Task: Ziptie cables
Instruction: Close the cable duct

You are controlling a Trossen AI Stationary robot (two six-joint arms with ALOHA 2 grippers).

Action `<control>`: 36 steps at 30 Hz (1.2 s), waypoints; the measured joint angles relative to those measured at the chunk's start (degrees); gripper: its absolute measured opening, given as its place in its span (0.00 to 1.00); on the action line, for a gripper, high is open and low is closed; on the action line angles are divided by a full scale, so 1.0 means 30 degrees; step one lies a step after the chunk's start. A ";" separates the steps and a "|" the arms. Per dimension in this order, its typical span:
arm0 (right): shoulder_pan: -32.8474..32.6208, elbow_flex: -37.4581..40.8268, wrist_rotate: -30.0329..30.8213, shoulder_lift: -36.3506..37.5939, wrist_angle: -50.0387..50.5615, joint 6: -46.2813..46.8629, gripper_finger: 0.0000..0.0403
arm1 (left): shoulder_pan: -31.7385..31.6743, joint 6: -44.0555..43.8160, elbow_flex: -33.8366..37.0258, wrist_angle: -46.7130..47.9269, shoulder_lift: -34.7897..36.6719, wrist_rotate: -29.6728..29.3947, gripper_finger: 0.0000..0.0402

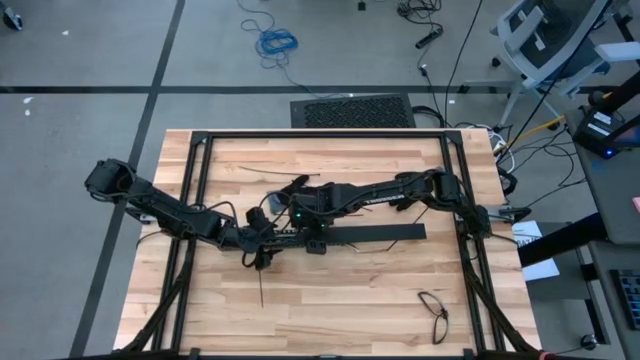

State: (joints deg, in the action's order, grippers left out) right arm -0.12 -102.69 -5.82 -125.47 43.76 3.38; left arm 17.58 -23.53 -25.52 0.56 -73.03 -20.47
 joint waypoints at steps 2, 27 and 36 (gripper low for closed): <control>0.0000 0.0000 0.0007 0.0000 -0.0011 0.0099 0.81 | 0.0000 0.0000 0.0000 0.0000 0.0000 0.0000 0.93; -0.0248 0.0255 -0.0009 -0.0022 -0.0273 0.0733 0.81 | -0.0007 0.0146 0.0000 0.0007 0.0000 0.0000 0.93; -0.0248 0.0255 -0.0023 -0.0022 -0.0375 0.0859 0.74 | -0.0007 0.0145 0.0000 0.0007 0.0000 -0.0030 0.93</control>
State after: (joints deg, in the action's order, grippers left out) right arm -0.86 -101.93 -5.89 -125.54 42.63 5.95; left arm 17.56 -23.10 -25.52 0.58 -73.03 -20.56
